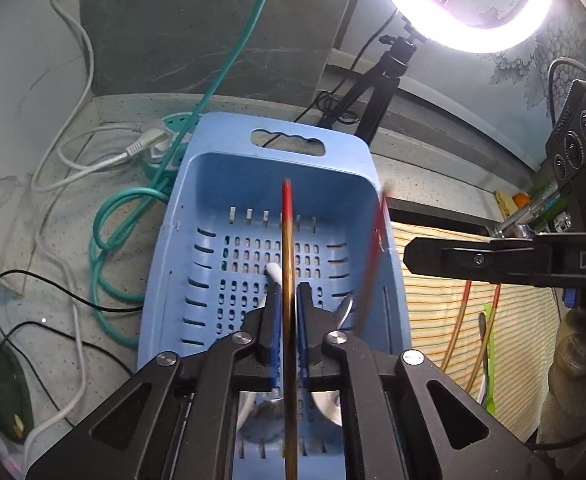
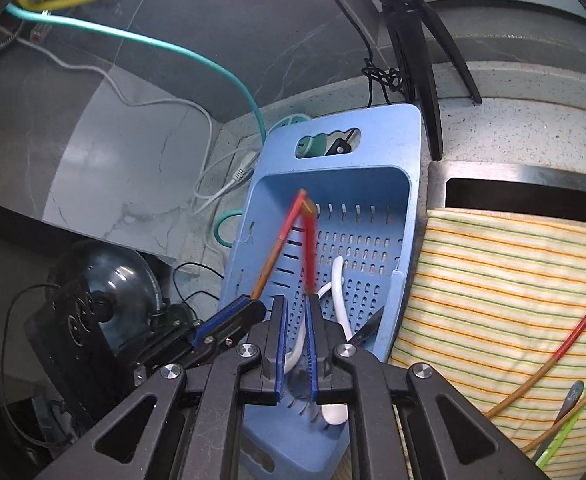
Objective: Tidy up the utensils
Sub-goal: 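Open both tools to drop the chopsticks into the basket, then move both open tools back over the remaining chopsticks on the cloth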
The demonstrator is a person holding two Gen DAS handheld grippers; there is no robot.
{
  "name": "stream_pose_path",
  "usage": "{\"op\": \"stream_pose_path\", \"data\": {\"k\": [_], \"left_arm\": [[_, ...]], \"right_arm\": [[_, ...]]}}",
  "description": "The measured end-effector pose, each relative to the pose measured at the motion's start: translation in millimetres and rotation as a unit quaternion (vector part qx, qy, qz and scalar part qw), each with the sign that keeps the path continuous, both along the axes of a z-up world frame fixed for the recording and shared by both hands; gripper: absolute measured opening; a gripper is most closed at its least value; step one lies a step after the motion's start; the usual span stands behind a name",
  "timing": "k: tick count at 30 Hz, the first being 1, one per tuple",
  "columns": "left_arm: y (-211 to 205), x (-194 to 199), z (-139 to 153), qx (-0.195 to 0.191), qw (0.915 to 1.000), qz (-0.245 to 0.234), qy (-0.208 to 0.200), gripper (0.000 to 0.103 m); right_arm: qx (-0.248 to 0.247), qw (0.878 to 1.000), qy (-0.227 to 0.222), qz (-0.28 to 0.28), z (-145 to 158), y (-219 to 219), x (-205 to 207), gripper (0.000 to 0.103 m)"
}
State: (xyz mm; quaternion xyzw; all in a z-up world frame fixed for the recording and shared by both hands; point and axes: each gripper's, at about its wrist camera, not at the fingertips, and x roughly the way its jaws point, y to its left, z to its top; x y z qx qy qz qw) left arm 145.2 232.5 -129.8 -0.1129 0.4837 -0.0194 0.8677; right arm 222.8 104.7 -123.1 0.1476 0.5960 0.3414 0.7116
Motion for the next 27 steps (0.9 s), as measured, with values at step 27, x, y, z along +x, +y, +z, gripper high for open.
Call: {"op": "stream_pose_path", "data": {"k": [27], "left_arm": [[-70.3,-11.9,19.7,0.023,0.9952,-0.091,-0.025,0.019]], "right_arm": [[0.006,0.999,-0.001,-0.05,21.1,-101.5,3.7,0.019]]}}
